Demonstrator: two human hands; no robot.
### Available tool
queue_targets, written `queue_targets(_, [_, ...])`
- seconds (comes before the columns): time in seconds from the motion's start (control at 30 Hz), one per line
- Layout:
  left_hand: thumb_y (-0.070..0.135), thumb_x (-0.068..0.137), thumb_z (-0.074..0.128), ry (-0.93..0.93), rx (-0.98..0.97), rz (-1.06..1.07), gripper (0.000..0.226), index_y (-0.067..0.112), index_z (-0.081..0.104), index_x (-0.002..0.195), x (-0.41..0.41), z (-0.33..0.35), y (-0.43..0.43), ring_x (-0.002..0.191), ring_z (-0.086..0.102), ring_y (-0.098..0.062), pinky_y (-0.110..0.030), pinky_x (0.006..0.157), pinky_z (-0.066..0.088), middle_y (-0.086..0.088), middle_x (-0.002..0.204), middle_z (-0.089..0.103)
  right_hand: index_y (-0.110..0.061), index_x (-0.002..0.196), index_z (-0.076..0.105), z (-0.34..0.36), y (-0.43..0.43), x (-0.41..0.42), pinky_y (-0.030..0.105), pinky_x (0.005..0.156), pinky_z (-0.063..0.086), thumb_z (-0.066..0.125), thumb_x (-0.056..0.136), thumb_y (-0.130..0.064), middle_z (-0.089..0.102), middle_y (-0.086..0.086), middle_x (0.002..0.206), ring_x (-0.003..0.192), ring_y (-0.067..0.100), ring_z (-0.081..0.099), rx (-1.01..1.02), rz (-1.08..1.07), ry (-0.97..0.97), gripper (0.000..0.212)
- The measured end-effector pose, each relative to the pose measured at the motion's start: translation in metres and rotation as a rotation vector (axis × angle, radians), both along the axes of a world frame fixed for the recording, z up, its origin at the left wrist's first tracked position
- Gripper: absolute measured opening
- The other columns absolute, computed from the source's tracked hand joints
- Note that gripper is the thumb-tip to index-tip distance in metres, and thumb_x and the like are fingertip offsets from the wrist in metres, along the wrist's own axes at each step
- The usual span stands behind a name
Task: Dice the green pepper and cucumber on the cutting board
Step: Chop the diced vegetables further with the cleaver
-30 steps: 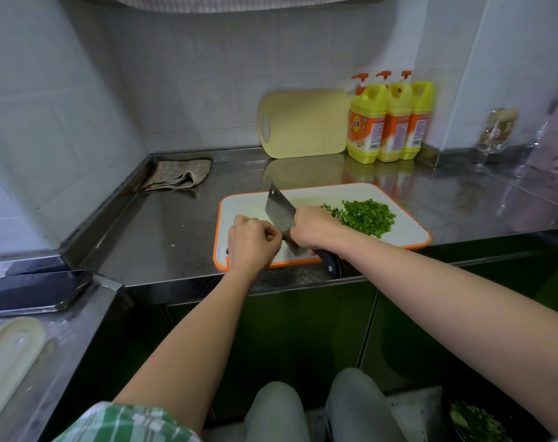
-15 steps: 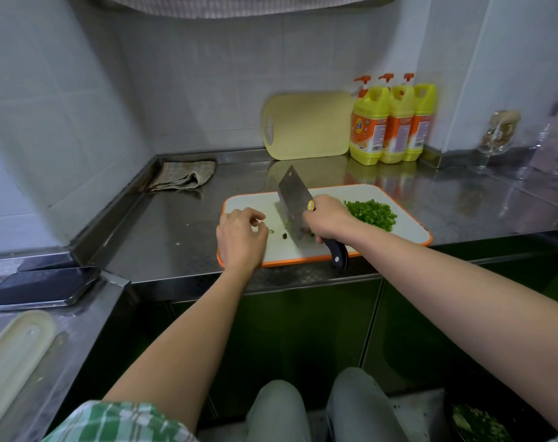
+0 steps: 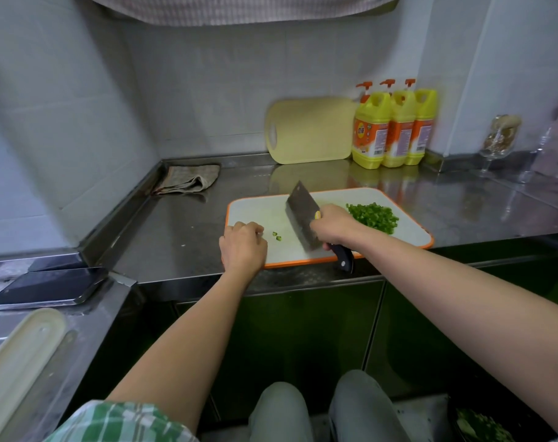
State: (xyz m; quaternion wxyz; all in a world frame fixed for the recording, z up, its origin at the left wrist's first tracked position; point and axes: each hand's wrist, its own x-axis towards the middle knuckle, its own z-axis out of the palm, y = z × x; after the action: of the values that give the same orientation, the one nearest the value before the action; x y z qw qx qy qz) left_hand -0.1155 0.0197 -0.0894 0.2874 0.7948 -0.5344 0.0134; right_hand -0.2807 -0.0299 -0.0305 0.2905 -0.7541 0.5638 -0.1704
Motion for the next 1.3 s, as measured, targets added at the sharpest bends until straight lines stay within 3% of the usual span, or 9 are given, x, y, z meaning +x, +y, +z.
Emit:
queue_targets(0.1, [0.012,0.094,0.043,0.026,-0.013,0.019,0.036,0.018,0.061,0.125,-0.001,0.0,0.0,0.122,0.044,-0.03,-0.039,0.096,0.034,-0.01,0.129,0.057,-0.011,0.075,0.046,-0.001,0.007,0.016,0.022,0.046,0.039,0.042,0.093,-0.007,0.053,0.01,0.064,0.046,0.021,0.054,0.012,0.098,-0.058,0.019])
queue_targets(0.23, [0.011,0.094,0.042,0.021,-0.009,0.025,0.036,0.017,0.058,0.126,-0.002,0.0,0.0,0.123,0.043,-0.031,-0.039,0.096,0.034,-0.01,0.13,0.056,-0.007,0.072,0.05,-0.004,0.015,0.028,0.021,0.044,0.039,0.043,0.091,-0.004,0.059,0.013,0.066,0.046,0.019,0.055,0.046,0.164,0.039,0.02])
queue_targets(0.43, [0.014,0.094,0.045,0.013,0.038,0.015,0.032,0.022,0.068,0.114,-0.005,0.003,0.0,0.118,0.044,-0.028,-0.039,0.1,0.033,-0.008,0.124,0.056,0.002,0.109,0.049,-0.003,-0.006,-0.007,0.026,0.048,0.043,0.041,0.093,-0.004,0.057,0.014,0.073,0.051,0.022,0.055,0.082,0.001,0.043,0.018])
queue_targets(0.5, [0.016,0.093,0.046,0.012,0.04,0.031,0.031,0.023,0.068,0.114,-0.008,0.004,-0.001,0.118,0.044,-0.028,-0.039,0.101,0.034,-0.008,0.124,0.056,0.001,0.11,0.047,-0.003,-0.013,-0.023,0.027,0.048,0.043,0.041,0.094,-0.004,0.055,0.015,0.076,0.052,0.022,0.054,0.094,-0.041,0.023,0.018])
queue_targets(0.7, [0.021,0.094,0.049,-0.001,-0.016,-0.043,0.027,0.023,0.069,0.113,-0.021,0.005,-0.01,0.115,0.044,-0.029,-0.038,0.095,0.035,-0.008,0.119,0.059,-0.01,0.079,0.049,0.002,-0.022,-0.046,0.026,0.045,0.037,0.046,0.096,-0.01,0.048,0.01,0.063,0.045,0.018,0.046,0.078,-0.067,-0.33,0.017])
queue_targets(0.9, [0.023,0.09,0.057,-0.058,-0.087,-0.289,0.021,0.029,0.072,0.102,-0.049,0.017,-0.035,0.107,0.049,-0.027,-0.036,0.086,0.035,-0.001,0.106,0.068,-0.007,0.086,0.047,0.013,-0.046,-0.073,0.015,0.033,0.032,0.046,0.097,-0.01,0.045,0.008,0.057,0.038,0.016,0.043,0.062,-0.241,-0.585,0.012])
queue_targets(1.03, [0.021,0.088,0.061,-0.164,-0.089,-0.512,0.021,0.029,0.073,0.103,-0.072,0.025,-0.053,0.103,0.051,-0.026,-0.036,0.085,0.037,-0.002,0.101,0.066,-0.005,0.099,0.046,0.003,-0.059,-0.089,0.014,0.032,0.032,0.045,0.098,-0.009,0.044,0.008,0.057,0.025,0.007,0.04,0.113,-0.337,-0.647,0.005])
queue_targets(1.2, [0.031,0.084,0.062,-0.392,-0.023,-0.61,0.026,0.033,0.072,0.108,-0.095,0.024,-0.073,0.102,0.049,-0.026,-0.034,0.082,0.035,-0.003,0.1,0.062,-0.012,0.08,0.047,-0.002,-0.064,-0.094,0.014,0.033,0.032,0.045,0.098,-0.009,0.043,0.006,0.057,0.026,0.007,0.04,0.142,-0.328,-0.661,0.018])
queue_targets(1.3, [0.034,0.081,0.062,-0.395,-0.028,-0.594,0.022,0.032,0.073,0.1,-0.098,0.021,-0.077,0.099,0.05,-0.024,-0.033,0.081,0.037,0.001,0.097,0.064,-0.015,0.078,0.045,-0.003,-0.064,-0.094,0.014,0.034,0.032,0.045,0.098,-0.009,0.043,0.005,0.058,0.029,0.008,0.04,0.15,-0.296,-0.659,0.02])
